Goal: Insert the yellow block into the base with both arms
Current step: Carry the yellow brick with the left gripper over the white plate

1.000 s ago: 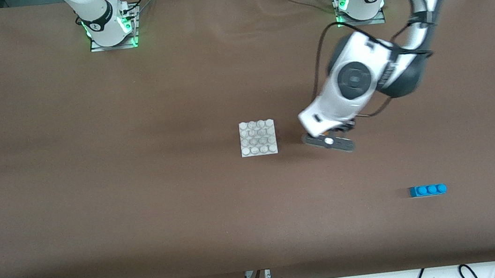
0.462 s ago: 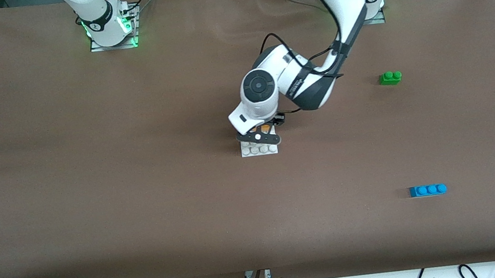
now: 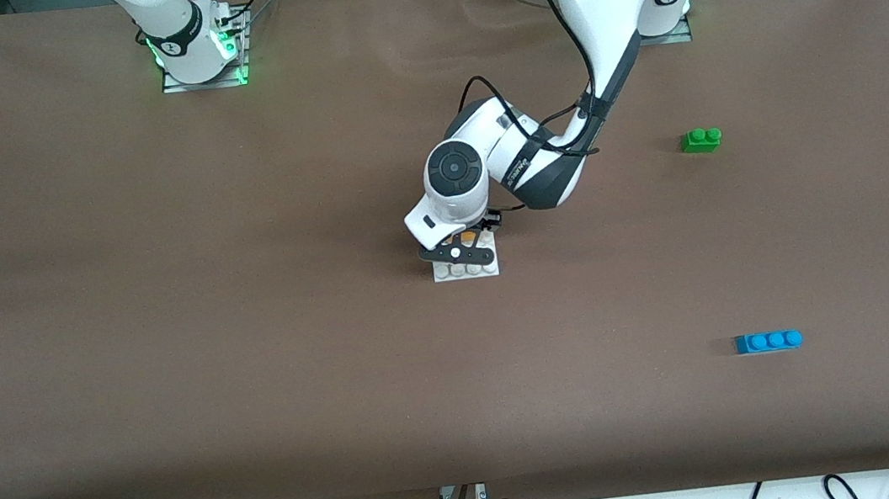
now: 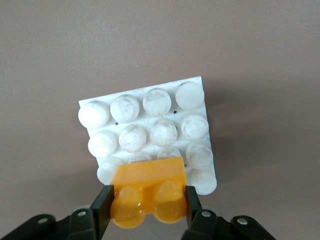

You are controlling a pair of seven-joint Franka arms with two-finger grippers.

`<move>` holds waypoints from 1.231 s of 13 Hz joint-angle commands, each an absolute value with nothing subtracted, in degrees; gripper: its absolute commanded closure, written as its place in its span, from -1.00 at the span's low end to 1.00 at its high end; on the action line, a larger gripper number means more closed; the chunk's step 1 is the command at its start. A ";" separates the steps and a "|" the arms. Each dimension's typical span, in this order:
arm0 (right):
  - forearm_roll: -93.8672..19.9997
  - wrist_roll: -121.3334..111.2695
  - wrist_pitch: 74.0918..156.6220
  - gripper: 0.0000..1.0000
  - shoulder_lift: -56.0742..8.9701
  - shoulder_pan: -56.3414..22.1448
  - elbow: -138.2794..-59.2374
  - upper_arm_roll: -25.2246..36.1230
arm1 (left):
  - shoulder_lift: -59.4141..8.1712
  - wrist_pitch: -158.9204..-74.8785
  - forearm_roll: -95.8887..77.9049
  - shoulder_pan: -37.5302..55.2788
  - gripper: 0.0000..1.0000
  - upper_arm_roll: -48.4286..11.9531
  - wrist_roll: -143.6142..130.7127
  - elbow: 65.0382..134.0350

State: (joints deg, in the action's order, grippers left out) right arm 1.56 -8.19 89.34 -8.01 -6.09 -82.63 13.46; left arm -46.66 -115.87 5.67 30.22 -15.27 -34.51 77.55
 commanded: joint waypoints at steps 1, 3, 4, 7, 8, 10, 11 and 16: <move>2.02 -9.05 89.74 -1.00 -7.38 -5.98 -83.32 13.01 | -47.64 -115.58 6.50 30.76 0.43 -15.12 -35.33 75.50; 2.11 -9.05 89.74 -1.00 -7.38 -5.89 -83.32 13.01 | -47.72 -115.58 6.50 30.76 0.38 -15.03 -35.25 75.76; 2.11 -9.05 89.74 -0.99 -7.38 -5.89 -83.32 13.09 | -47.81 -115.66 6.42 30.76 0.38 -15.12 -35.24 75.76; 2.11 -9.05 89.74 -0.99 -7.38 -5.80 -83.32 13.09 | -48.16 -115.75 6.42 30.76 0.38 -15.03 -35.33 75.76; 2.11 -9.05 89.74 -0.99 -7.38 -5.80 -83.32 13.10 | -48.25 -116.10 6.42 30.76 0.38 -15.03 -35.33 75.76; 2.11 -9.05 89.74 -1.00 -7.38 -5.71 -83.32 13.10 | -48.25 -116.37 6.33 30.76 0.38 -15.03 -35.68 75.76; 2.11 -9.05 89.74 -1.00 -7.38 -5.71 -83.32 13.10 | -48.34 -116.45 6.33 30.76 0.38 -15.03 -35.77 75.67; 2.11 -9.05 89.74 -1.00 -7.64 -5.80 -83.23 13.10 | -49.04 -117.24 6.24 30.76 0.38 -15.03 -35.86 75.59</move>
